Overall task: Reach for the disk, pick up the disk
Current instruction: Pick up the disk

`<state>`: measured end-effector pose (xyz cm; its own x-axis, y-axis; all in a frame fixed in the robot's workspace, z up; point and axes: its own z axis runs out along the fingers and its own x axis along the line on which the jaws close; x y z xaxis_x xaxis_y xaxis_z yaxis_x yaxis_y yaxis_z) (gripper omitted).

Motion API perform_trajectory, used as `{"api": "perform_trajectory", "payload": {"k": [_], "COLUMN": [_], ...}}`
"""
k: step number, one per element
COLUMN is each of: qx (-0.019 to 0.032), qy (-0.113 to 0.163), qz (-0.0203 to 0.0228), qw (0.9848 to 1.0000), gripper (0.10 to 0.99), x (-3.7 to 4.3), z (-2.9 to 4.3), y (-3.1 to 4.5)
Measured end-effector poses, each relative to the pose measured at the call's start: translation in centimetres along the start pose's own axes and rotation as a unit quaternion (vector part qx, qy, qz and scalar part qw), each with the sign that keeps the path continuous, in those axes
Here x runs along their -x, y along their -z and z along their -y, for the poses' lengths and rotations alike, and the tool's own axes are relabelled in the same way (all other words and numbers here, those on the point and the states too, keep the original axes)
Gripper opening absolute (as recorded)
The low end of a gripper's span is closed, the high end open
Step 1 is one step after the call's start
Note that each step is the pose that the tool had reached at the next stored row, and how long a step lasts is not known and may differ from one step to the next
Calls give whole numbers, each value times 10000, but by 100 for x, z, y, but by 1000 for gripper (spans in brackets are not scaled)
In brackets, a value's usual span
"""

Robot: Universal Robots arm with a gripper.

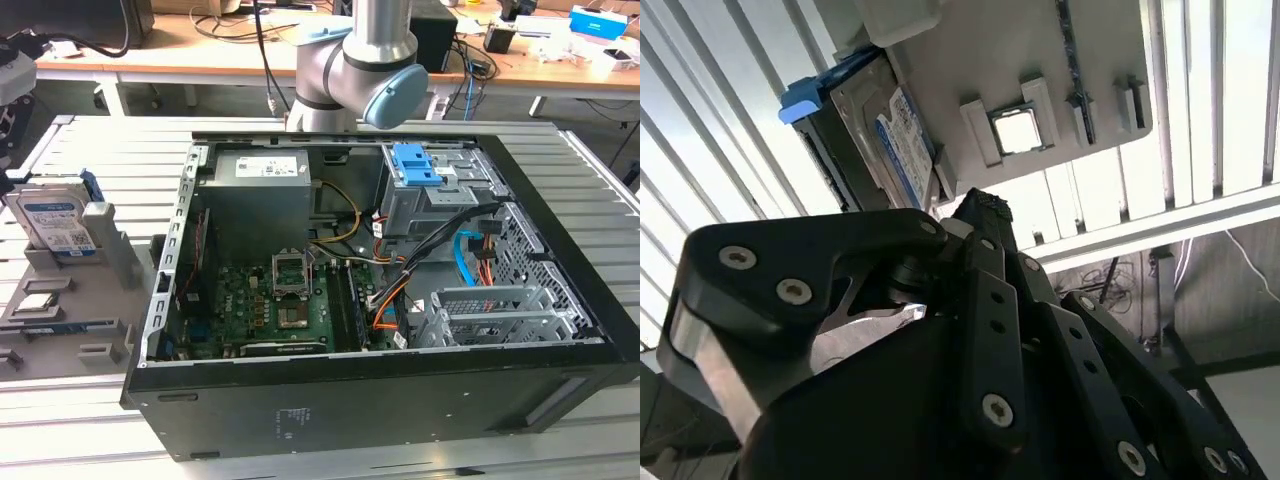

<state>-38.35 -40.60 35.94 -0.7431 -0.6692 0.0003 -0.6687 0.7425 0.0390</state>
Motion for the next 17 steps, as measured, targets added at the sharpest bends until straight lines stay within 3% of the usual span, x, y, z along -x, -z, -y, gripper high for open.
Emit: {"api": "perform_trajectory", "payload": {"k": [5,10,13,15,17], "qx": [0,0,0,0,0], "qy": [395,726,969,1175,1503], "qz": [-16,-28,-38,-46,-59], "qw": [9992,9974,9953,9931,9886], "gripper": [106,106,106,106,106], "x": [0,0,0,0,0], "z": [-1,0,0,0,0], "y": [0,0,0,0,0]}}
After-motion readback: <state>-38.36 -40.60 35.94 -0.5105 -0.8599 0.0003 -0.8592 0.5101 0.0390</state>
